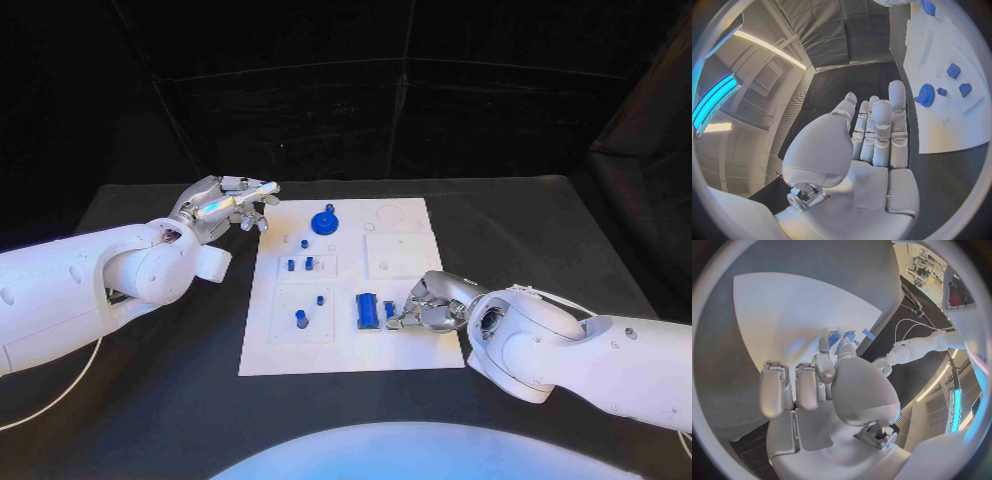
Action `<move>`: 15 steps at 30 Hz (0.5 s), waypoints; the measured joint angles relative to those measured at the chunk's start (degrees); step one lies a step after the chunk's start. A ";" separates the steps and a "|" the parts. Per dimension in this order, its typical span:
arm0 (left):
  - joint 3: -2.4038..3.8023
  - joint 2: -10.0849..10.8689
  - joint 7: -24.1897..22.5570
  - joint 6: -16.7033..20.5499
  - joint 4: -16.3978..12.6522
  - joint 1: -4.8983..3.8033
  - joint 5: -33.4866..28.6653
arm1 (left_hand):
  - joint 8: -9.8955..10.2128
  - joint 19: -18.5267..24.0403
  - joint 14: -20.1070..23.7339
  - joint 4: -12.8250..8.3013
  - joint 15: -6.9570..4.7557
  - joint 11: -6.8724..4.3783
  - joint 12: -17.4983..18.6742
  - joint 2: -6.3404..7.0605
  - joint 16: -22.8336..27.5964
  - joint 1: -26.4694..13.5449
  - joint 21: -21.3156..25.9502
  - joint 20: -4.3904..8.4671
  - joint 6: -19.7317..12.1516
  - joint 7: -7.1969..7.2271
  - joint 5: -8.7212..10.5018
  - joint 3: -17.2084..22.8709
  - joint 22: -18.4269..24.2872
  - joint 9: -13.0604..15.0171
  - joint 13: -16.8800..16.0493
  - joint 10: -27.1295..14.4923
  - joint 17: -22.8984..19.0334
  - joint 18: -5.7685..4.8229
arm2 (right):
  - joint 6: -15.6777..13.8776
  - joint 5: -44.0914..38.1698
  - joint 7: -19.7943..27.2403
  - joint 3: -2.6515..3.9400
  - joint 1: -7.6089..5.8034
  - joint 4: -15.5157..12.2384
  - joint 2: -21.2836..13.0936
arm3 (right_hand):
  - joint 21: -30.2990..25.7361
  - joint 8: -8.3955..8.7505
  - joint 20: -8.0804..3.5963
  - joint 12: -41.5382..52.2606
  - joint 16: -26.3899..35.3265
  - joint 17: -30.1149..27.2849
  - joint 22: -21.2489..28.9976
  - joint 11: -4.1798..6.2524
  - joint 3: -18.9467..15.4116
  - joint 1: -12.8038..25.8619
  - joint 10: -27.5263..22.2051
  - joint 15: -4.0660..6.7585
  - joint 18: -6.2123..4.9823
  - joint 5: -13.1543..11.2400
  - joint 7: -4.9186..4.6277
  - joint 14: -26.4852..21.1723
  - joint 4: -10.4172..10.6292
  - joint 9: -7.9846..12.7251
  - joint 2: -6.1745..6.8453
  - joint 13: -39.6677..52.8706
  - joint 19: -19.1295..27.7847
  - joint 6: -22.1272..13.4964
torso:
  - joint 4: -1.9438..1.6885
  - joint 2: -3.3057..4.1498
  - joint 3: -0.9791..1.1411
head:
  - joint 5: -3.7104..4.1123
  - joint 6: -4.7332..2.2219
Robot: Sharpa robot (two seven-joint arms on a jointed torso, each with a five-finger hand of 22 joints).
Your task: Assemble the parts on the task board
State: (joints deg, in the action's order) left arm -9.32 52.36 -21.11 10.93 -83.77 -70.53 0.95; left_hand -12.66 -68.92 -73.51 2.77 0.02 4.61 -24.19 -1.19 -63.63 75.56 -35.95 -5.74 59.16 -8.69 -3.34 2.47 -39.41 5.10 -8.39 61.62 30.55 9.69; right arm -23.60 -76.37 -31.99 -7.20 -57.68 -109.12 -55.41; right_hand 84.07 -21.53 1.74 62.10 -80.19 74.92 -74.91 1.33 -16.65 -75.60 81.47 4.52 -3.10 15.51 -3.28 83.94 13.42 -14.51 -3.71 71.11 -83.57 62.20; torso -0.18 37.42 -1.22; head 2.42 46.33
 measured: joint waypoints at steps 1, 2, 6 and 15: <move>0.00 0.00 0.01 0.00 0.01 0.00 0.00 | 0.00 0.00 0.00 0.00 0.00 0.00 0.00 0.00 0.00 0.00 0.00 0.00 0.00 0.00 0.00 0.00 0.00 0.00 0.00 0.00 0.00 0.00 | 0.07 0.04 0.05 0.00 0.00 0.01 -0.02 | 0.00 0.00 0.00 0.00 0.00 0.00 0.00 0.00 0.00 0.00 0.00 0.00 0.00 0.06 0.00 0.00 0.00 0.00 0.00 0.00 0.00 0.00 | 0.00 0.00 0.00 | 0.01 0.04; 0.00 0.00 0.03 0.01 0.01 0.00 0.00 | 0.00 0.00 0.00 0.00 0.00 0.00 0.00 0.00 0.00 0.00 0.00 0.00 0.00 0.00 0.00 0.00 0.00 0.00 0.00 0.00 0.00 0.00 | 0.14 0.08 0.09 0.00 0.00 0.04 -0.05 | 0.00 -0.11 0.00 0.00 0.00 0.00 0.00 0.00 0.00 0.00 0.00 0.00 0.00 0.25 0.00 0.00 0.00 -0.01 0.00 0.00 0.00 0.00 | 0.00 0.00 0.00 | 0.01 0.05; 0.00 -0.01 0.08 0.01 0.04 0.00 0.00 | 0.00 0.00 0.00 0.00 0.00 0.00 0.00 0.00 0.00 0.00 0.00 0.00 0.00 0.00 0.00 0.00 0.00 0.00 0.00 0.00 0.00 0.00 | 0.47 0.19 0.16 0.00 0.00 0.28 -0.06 | 0.00 -0.22 0.00 0.00 0.00 0.00 0.00 0.00 0.00 0.00 0.00 0.00 0.00 0.34 0.19 0.00 0.00 -0.07 0.00 -0.01 0.00 -0.19 | 0.00 0.01 -0.02 | 0.04 0.13; 0.00 -0.05 0.16 0.01 0.06 0.00 0.01 | 0.00 0.00 0.00 0.00 0.00 0.00 0.00 0.00 0.00 0.00 0.00 0.00 0.00 0.00 0.00 0.00 -0.01 0.00 -0.01 0.00 0.00 0.00 | 1.07 0.35 -0.07 0.02 -0.02 1.32 0.63 | 0.00 -0.22 0.00 0.00 0.00 -0.01 0.00 0.00 0.76 -1.76 0.00 0.00 -0.01 1.01 0.19 0.00 -0.75 -0.20 -0.98 0.08 0.00 -0.19 | -0.05 -0.02 0.00 | -0.03 0.22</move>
State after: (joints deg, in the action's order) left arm -9.32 52.31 -20.95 10.94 -83.71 -70.53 0.96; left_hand -12.66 -68.92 -73.51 2.77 0.02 4.61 -24.18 -1.19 -63.63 75.56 -35.95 -5.74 59.16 -8.69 -3.34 2.47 -39.42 5.10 -8.40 61.62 30.55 9.69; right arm -22.53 -76.02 -32.05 -7.18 -57.70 -107.81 -54.78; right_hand 84.07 -21.75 1.74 62.10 -80.19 74.91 -74.91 1.33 -15.89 -77.36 81.47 4.52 -3.11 16.52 -3.09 83.94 12.67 -14.71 -4.70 71.18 -83.57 62.01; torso -0.24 37.40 -1.22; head 2.39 46.55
